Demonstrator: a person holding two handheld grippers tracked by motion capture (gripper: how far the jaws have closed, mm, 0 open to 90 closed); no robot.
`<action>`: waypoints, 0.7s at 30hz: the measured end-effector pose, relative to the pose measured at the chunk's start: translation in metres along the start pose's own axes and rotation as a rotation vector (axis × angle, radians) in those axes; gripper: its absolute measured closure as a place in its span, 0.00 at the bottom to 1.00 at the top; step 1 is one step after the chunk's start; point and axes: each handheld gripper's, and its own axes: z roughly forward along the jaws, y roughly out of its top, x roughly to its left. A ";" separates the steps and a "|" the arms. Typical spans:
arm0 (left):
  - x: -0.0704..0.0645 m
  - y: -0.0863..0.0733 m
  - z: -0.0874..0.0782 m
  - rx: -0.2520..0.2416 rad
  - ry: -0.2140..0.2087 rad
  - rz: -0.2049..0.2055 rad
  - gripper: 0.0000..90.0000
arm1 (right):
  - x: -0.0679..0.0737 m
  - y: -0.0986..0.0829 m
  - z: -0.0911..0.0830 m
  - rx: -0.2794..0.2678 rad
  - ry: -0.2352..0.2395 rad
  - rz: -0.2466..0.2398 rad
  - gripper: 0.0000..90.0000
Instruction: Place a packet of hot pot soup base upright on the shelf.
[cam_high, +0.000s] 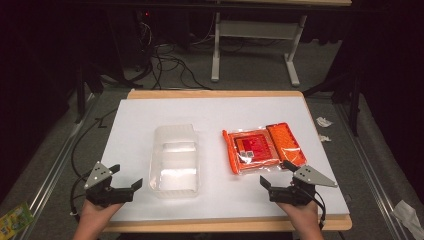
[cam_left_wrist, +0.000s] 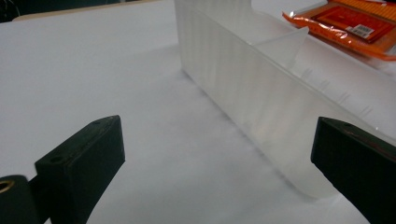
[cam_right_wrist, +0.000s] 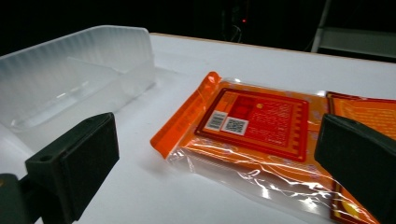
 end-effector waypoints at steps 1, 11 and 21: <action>0.001 -0.001 0.001 0.007 -0.007 -0.008 0.03 | -0.001 0.000 -0.002 -0.003 -0.002 0.000 0.00; 0.002 0.000 0.001 0.001 -0.027 -0.017 0.01 | -0.006 -0.001 -0.008 -0.022 -0.022 0.009 0.00; 0.004 -0.002 0.002 0.004 -0.034 -0.023 0.01 | -0.010 -0.003 -0.008 -0.021 -0.037 0.026 0.00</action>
